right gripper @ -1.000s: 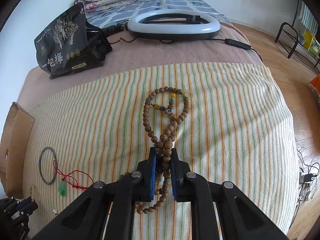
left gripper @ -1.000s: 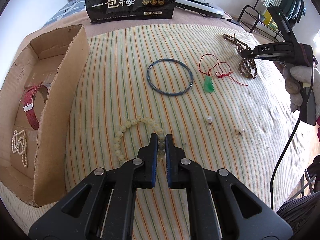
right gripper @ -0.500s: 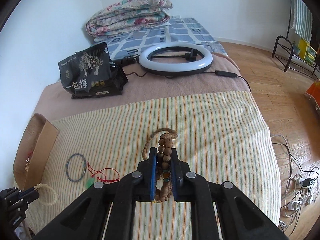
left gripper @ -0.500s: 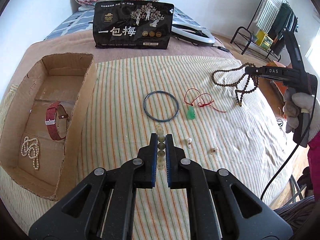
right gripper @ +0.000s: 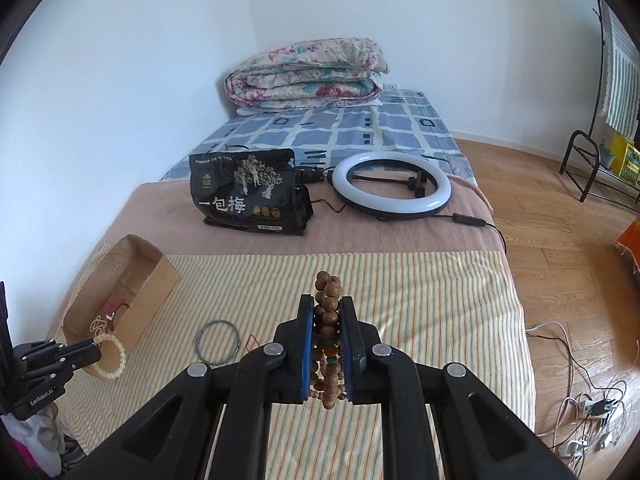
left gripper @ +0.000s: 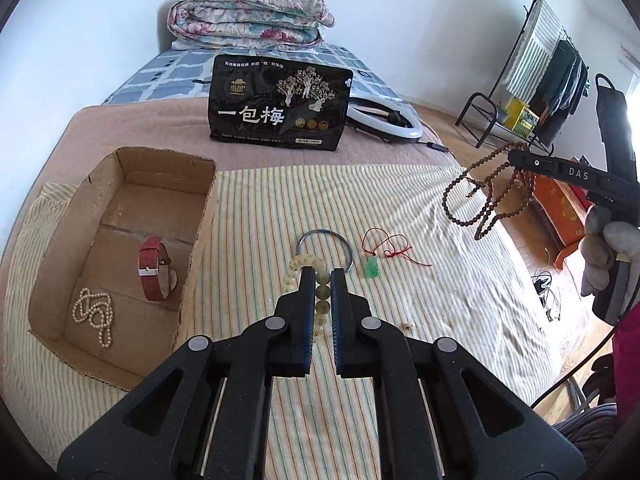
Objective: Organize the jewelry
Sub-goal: 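Lift and carry the bracelet and wooden mala over the box with both tools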
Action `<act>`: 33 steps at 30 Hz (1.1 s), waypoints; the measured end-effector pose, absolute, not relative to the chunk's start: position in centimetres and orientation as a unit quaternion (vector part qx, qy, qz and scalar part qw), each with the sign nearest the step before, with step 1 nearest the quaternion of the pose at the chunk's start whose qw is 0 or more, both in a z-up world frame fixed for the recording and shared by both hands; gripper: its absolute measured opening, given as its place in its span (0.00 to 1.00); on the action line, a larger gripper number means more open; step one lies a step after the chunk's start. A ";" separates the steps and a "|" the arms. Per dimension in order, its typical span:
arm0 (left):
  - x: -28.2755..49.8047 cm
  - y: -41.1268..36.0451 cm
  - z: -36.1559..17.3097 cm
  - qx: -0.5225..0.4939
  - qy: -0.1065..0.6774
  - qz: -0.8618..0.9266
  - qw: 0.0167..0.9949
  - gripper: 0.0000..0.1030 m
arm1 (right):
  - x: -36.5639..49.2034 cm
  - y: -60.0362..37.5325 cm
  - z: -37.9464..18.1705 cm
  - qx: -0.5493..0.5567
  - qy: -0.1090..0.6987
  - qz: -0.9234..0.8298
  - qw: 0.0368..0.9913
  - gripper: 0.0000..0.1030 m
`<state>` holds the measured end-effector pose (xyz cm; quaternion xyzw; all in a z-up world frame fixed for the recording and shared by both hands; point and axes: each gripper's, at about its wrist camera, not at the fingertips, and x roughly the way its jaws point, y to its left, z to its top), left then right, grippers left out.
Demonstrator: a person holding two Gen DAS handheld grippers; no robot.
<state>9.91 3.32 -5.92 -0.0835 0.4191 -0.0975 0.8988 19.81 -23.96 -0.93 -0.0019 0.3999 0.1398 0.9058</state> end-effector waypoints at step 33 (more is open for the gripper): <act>6.5 16.2 -1.0 -0.104 0.361 0.010 0.927 0.05 | 16.5 -8.1 4.4 -0.024 0.346 0.303 0.888 0.10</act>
